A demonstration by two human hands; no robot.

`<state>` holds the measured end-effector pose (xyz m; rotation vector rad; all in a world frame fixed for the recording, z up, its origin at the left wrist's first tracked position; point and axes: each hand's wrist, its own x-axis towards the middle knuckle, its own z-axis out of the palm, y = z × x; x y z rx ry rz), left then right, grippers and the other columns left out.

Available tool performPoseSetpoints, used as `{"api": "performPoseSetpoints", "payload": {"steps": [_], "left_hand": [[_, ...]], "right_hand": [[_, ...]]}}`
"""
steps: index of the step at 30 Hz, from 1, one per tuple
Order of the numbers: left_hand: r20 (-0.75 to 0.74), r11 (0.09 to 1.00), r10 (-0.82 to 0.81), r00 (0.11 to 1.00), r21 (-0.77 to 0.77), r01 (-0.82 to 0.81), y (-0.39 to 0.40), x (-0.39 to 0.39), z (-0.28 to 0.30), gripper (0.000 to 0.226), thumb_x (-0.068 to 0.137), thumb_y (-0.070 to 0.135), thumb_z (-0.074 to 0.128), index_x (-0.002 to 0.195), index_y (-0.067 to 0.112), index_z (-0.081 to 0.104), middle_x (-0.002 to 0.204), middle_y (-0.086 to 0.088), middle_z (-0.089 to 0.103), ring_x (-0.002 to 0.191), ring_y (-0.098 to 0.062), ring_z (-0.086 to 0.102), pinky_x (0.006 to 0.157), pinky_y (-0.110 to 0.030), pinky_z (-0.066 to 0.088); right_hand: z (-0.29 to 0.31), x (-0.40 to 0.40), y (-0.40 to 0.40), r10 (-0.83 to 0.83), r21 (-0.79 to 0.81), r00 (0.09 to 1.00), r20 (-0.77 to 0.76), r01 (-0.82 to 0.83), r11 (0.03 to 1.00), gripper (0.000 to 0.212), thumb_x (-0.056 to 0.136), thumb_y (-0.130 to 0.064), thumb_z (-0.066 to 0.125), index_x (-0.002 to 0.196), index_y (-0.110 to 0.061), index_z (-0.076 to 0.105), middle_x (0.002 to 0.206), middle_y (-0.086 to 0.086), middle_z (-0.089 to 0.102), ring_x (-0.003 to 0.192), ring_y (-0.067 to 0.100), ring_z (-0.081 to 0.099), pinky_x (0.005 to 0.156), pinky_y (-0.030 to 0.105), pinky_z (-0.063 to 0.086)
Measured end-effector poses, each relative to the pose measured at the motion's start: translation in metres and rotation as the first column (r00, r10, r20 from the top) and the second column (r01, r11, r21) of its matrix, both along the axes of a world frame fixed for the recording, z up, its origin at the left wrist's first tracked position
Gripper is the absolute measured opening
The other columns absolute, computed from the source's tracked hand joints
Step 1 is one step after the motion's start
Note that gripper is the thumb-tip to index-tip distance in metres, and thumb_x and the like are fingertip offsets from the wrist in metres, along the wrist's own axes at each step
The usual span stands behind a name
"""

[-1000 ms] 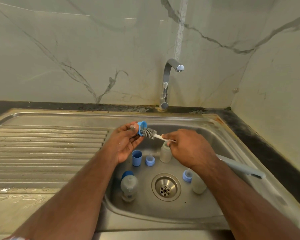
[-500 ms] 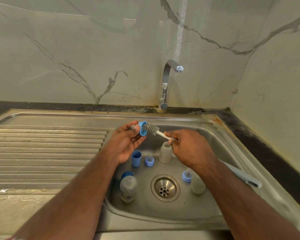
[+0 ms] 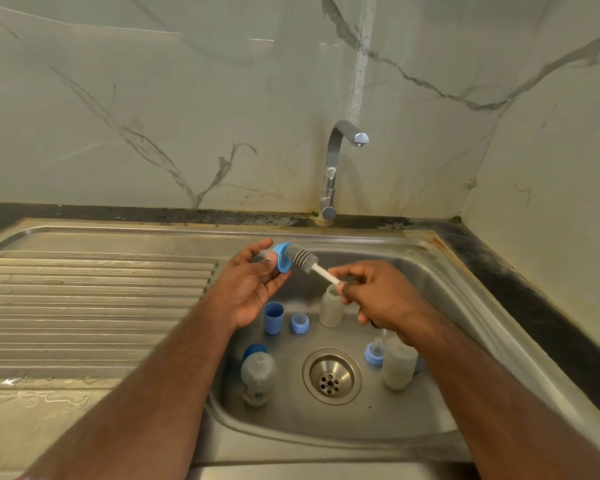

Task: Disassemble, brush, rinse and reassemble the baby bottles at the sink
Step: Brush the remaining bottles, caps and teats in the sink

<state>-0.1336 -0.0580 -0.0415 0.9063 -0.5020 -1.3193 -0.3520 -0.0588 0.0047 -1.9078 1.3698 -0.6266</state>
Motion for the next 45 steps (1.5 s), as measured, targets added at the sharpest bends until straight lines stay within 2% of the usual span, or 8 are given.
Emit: {"api": "performPoseSetpoints", "payload": {"steps": [8, 17, 23, 26, 34, 39, 43, 45], "left_hand": [[-0.069, 0.999, -0.020, 0.997, -0.035, 0.017, 0.000, -0.001, 0.001, 0.039, 0.100, -0.001, 0.053, 0.137, 0.009, 0.057, 0.129, -0.020, 0.067, 0.110, -0.030, 0.072, 0.088, -0.039, 0.062], [0.027, 0.998, -0.053, 0.998, -0.020, 0.053, 0.003, -0.008, 0.001, 0.036, 0.101, 0.000, 0.053, 0.135, 0.007, 0.057, 0.131, -0.019, 0.066, 0.117, -0.031, 0.068, 0.095, -0.040, 0.058], [-0.059, 0.998, 0.033, 0.998, -0.044, -0.035, -0.001, -0.004, 0.001, 0.035, 0.101, 0.001, 0.054, 0.136, 0.006, 0.056, 0.127, -0.020, 0.068, 0.108, -0.029, 0.073, 0.085, -0.036, 0.063], [-0.015, 1.000, 0.006, 1.000, -0.031, -0.007, 0.000, -0.007, 0.000, 0.035, 0.101, 0.002, 0.053, 0.135, 0.006, 0.056, 0.126, -0.019, 0.068, 0.108, -0.028, 0.073, 0.087, -0.036, 0.062], [0.003, 0.999, -0.030, 1.000, -0.028, 0.030, 0.000, -0.001, 0.000, 0.031, 0.103, 0.007, 0.052, 0.132, 0.005, 0.059, 0.123, -0.021, 0.070, 0.103, -0.026, 0.073, 0.085, -0.034, 0.063], [0.001, 0.998, -0.061, 0.998, -0.030, 0.061, -0.001, -0.003, 0.000, 0.028, 0.104, 0.008, 0.051, 0.130, 0.003, 0.060, 0.120, -0.019, 0.072, 0.106, -0.026, 0.073, 0.085, -0.034, 0.063], [0.066, 0.995, -0.097, 0.993, -0.020, 0.099, -0.001, -0.005, -0.002, 0.026, 0.105, 0.012, 0.051, 0.126, 0.004, 0.064, 0.123, -0.025, 0.069, 0.108, -0.033, 0.070, 0.086, -0.040, 0.062], [-0.009, 0.998, -0.058, 0.998, -0.028, 0.058, -0.002, -0.003, -0.001, 0.027, 0.103, 0.009, 0.052, 0.127, 0.002, 0.062, 0.120, -0.023, 0.070, 0.106, -0.031, 0.072, 0.084, -0.037, 0.063]], "right_hand": [[0.000, 0.004, 0.003, -0.115, 0.187, 0.962, 0.248, 0.069, 0.980, 0.030, 0.101, -0.014, 0.054, 0.125, -0.028, 0.066, 0.085, 0.008, 0.068, 0.046, 0.012, 0.049, 0.040, 0.022, 0.035], [-0.005, 0.012, 0.007, -0.113, 0.277, 0.958, 0.263, 0.037, 0.960, 0.026, 0.105, -0.017, 0.047, 0.126, -0.023, 0.060, 0.082, 0.010, 0.064, 0.044, 0.012, 0.050, 0.039, 0.022, 0.037], [0.000, 0.007, 0.007, -0.100, 0.291, 0.954, 0.282, 0.014, 0.957, 0.023, 0.104, -0.016, 0.048, 0.120, -0.024, 0.062, 0.082, 0.010, 0.064, 0.045, 0.012, 0.049, 0.038, 0.021, 0.037], [-0.004, 0.010, 0.009, -0.082, 0.339, 0.961, 0.264, -0.013, 0.941, 0.022, 0.104, -0.016, 0.048, 0.118, -0.025, 0.063, 0.081, 0.010, 0.063, 0.044, 0.013, 0.050, 0.040, 0.022, 0.037], [-0.001, 0.005, 0.009, 0.059, 0.161, 0.986, 0.157, -0.085, 0.983, 0.033, 0.101, -0.017, 0.056, 0.129, -0.032, 0.064, 0.079, 0.005, 0.067, 0.045, 0.011, 0.050, 0.040, 0.022, 0.038], [-0.001, 0.006, 0.009, -0.028, 0.197, 0.976, 0.217, -0.015, 0.980, 0.029, 0.102, -0.017, 0.054, 0.126, -0.029, 0.065, 0.078, 0.005, 0.066, 0.045, 0.012, 0.049, 0.039, 0.022, 0.036], [0.004, 0.011, 0.018, 0.183, 0.167, 0.965, 0.190, -0.215, 0.962, 0.029, 0.097, -0.016, 0.063, 0.119, -0.035, 0.070, 0.075, 0.002, 0.069, 0.048, 0.013, 0.051, 0.043, 0.023, 0.038], [0.005, 0.008, 0.014, 0.133, 0.171, 0.965, 0.225, -0.173, 0.970, 0.027, 0.097, -0.016, 0.063, 0.116, -0.034, 0.070, 0.075, 0.004, 0.069, 0.048, 0.013, 0.050, 0.043, 0.024, 0.037]]}}
